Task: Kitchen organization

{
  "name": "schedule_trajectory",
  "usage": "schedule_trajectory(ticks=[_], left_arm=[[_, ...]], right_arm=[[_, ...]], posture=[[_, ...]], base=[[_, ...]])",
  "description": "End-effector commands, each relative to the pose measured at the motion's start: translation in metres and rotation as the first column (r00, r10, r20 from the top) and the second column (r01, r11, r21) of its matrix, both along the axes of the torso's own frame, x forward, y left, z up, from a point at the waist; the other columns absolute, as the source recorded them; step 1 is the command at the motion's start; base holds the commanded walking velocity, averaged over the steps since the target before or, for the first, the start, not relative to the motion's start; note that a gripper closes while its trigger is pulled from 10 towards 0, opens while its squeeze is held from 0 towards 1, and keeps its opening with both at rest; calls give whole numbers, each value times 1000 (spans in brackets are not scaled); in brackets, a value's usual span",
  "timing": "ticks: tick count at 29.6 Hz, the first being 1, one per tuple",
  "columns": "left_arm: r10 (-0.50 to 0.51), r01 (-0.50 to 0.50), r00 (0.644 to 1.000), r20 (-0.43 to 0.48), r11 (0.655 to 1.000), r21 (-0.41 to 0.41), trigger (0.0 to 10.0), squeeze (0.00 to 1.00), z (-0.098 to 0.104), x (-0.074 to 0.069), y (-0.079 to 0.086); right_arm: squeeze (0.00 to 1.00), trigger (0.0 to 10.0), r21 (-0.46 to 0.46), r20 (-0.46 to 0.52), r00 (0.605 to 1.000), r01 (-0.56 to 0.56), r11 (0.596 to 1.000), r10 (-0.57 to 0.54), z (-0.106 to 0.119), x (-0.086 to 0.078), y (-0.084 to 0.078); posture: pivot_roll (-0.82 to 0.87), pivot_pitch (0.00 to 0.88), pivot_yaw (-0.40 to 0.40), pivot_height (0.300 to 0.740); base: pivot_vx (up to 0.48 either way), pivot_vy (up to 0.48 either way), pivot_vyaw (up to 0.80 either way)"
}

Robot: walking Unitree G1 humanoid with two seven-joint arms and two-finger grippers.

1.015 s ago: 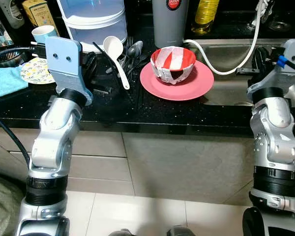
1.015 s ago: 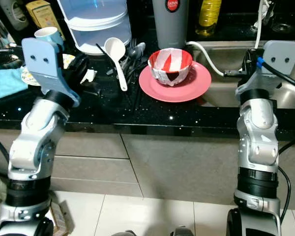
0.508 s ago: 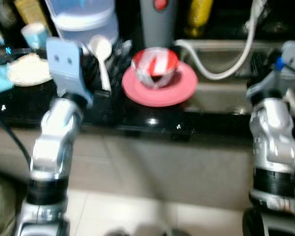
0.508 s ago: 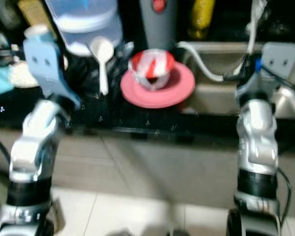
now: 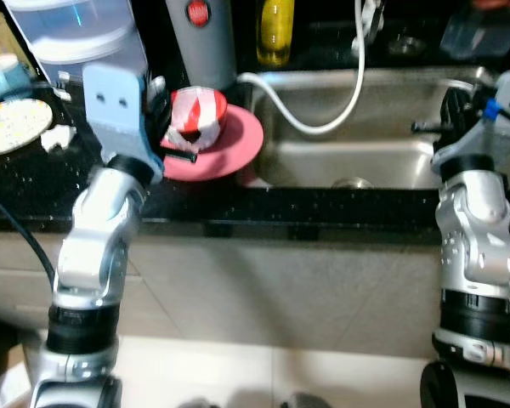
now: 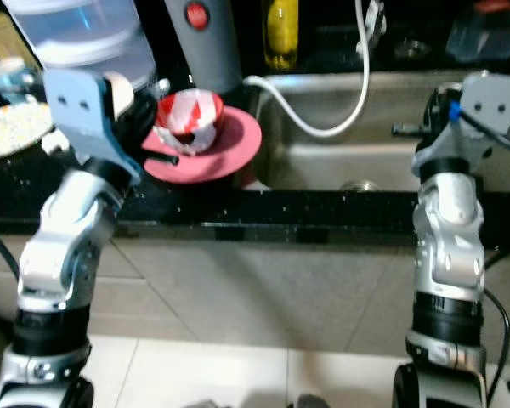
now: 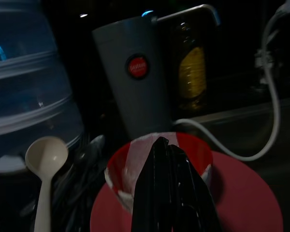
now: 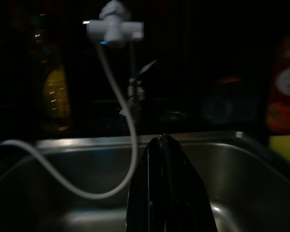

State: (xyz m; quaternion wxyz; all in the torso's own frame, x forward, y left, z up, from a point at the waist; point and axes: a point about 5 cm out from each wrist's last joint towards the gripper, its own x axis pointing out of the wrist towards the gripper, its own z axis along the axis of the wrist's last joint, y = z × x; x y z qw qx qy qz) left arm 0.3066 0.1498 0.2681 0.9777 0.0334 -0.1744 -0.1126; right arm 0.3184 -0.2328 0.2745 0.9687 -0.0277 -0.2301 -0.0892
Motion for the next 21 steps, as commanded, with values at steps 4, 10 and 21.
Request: schedule_trajectory(ticks=[4,10,21], left_arm=[[4,-4,1000,-23,1000,1,10000,0,-5,1,1],[9,-9,1000,-26,1000,-11,10000,0,-5,1,1],[9,-9,1000,-24,1000,-18,10000,0,-4,1,1]], right_arm=[[0,10000,6,-1,1000,-11,1000,11,-1,0,2],[0,10000,6,0,1000,-14,1000,14,-1,0,3],[0,10000,6,2,1000,-17,1000,17,-1,0,3]], posture=[[-102,71,85,740],[-103,69,84,740],[-105,67,83,740]], base=[[0,-289,0],[0,-91,0],[0,0,0]])
